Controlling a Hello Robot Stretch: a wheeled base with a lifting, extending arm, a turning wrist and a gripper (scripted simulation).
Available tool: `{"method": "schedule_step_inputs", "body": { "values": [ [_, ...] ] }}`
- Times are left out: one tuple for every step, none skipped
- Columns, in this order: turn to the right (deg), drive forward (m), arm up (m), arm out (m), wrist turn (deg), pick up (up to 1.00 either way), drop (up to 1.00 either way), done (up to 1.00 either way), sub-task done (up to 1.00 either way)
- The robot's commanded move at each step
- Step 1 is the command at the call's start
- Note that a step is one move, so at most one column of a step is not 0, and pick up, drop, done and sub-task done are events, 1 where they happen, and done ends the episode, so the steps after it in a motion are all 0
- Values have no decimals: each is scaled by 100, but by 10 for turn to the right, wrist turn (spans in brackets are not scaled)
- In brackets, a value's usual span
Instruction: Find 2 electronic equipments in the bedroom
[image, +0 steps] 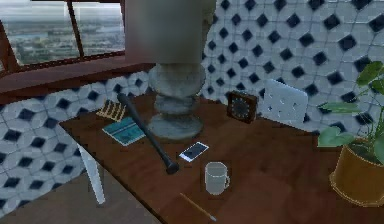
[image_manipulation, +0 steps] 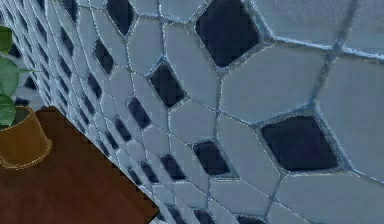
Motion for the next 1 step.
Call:
{"method": "schedule_step_inputs", "body": {
  "values": [
    [0, 0, 0, 0, 0, 0, 0, 0, 100]
  ]
}}
